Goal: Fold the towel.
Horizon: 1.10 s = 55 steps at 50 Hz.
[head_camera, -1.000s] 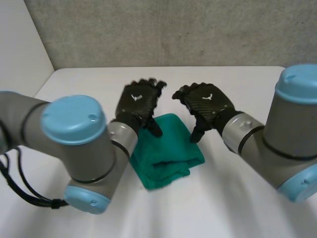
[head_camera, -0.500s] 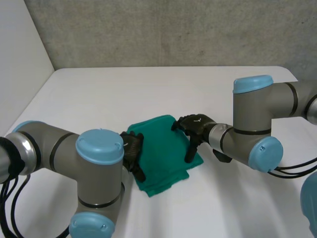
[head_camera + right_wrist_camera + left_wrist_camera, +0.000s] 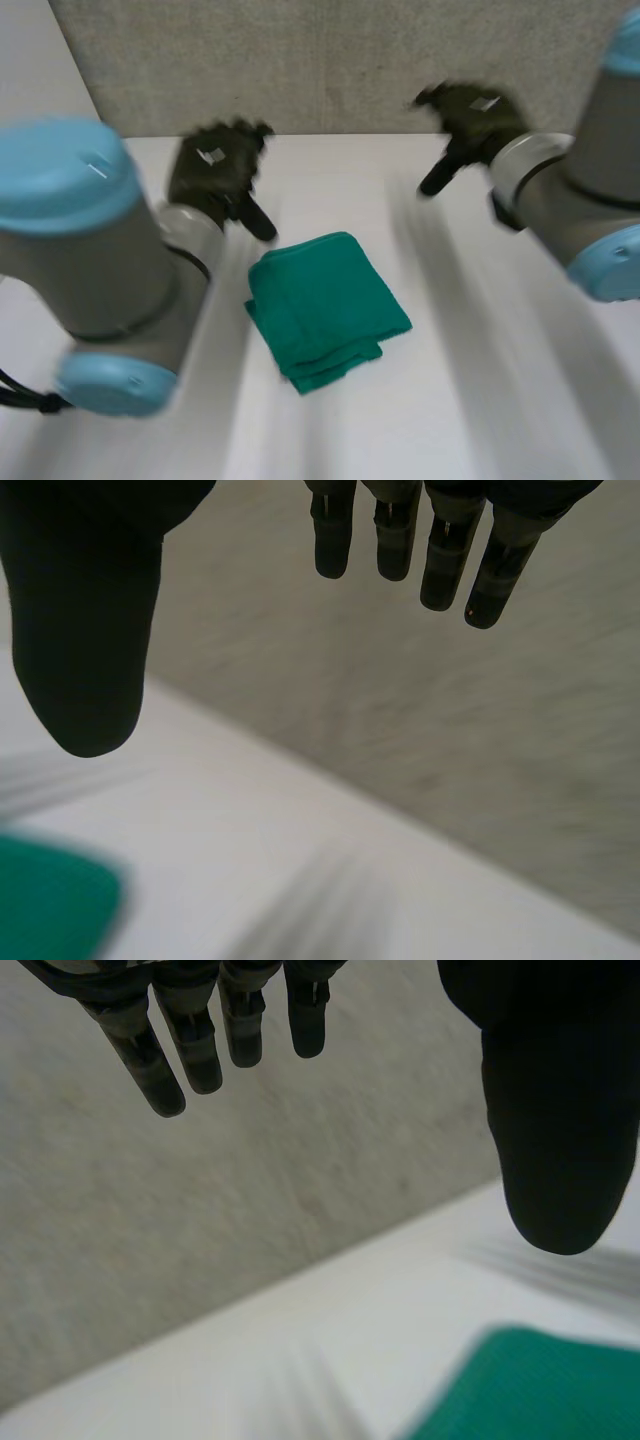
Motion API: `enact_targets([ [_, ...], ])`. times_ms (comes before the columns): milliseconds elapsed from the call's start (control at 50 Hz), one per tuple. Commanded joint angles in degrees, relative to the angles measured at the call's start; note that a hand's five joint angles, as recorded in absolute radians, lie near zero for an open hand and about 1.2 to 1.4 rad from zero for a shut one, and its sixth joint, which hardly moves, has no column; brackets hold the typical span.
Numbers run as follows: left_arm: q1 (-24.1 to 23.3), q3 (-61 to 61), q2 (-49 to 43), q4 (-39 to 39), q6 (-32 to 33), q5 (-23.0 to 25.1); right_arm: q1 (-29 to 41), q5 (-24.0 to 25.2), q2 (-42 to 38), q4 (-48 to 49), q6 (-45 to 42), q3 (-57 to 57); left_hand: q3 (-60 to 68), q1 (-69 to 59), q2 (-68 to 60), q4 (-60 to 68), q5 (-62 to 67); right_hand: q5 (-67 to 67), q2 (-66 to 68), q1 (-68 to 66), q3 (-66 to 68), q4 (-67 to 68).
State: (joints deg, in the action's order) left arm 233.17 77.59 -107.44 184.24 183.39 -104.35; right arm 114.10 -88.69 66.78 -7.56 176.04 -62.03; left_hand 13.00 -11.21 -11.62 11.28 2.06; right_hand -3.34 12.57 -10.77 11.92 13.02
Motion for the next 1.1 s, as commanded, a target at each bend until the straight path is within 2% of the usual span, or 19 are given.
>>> enact_targets([
  [20,10.36,-4.73,6.8,-9.94,-3.47,8.37,-4.86,-7.64,8.19,1.67,-1.58,-3.8,-2.28,0.49,0.9,-0.56,-1.34,3.34,-2.57,0.77,-1.92,-3.02],
  [80,13.53,-5.08,8.47,-12.5,-5.23,11.45,-5.65,-7.46,8.89,1.41,-3.42,-4.6,-2.28,0.49,0.9,-0.56,-1.34,3.34,-2.57,0.77,-1.92,-3.02],
  [200,15.21,-4.73,10.41,-12.68,-5.67,12.68,-5.47,-7.37,9.16,0.27,-3.6,-4.59,-2.28,0.49,0.9,-0.56,-1.34,3.34,-2.57,0.77,-1.92,-3.02],
  [400,15.21,-2.89,11.11,-12.68,-5.41,12.68,-5.12,-5.09,9.42,0.62,-3.86,-6.44,-2.79,1.0,1.4,-1.06,-1.85,3.34,-2.57,0.77,-1.92,-3.02],
  [720,14.77,-0.43,12.52,-12.15,-5.23,12.68,-4.59,-5.35,11.09,1.15,-4.04,-7.41,-2.79,1.0,1.4,-1.06,-1.85,3.34,-2.57,0.77,-1.92,-3.02],
  [900,14.59,1.59,14.19,-8.2,-5.06,12.68,-4.51,-5.26,11.79,1.15,-4.04,-7.58,-2.79,1.0,1.4,-1.06,-1.85,3.34,-2.57,0.77,-1.92,-3.02],
  [1100,14.68,1.95,14.72,-7.49,-5.06,12.68,-4.51,-5.18,11.88,1.15,-4.04,-7.58,-2.79,1.0,1.4,-1.06,-1.85,3.34,-2.57,0.77,-1.92,-3.02],
])
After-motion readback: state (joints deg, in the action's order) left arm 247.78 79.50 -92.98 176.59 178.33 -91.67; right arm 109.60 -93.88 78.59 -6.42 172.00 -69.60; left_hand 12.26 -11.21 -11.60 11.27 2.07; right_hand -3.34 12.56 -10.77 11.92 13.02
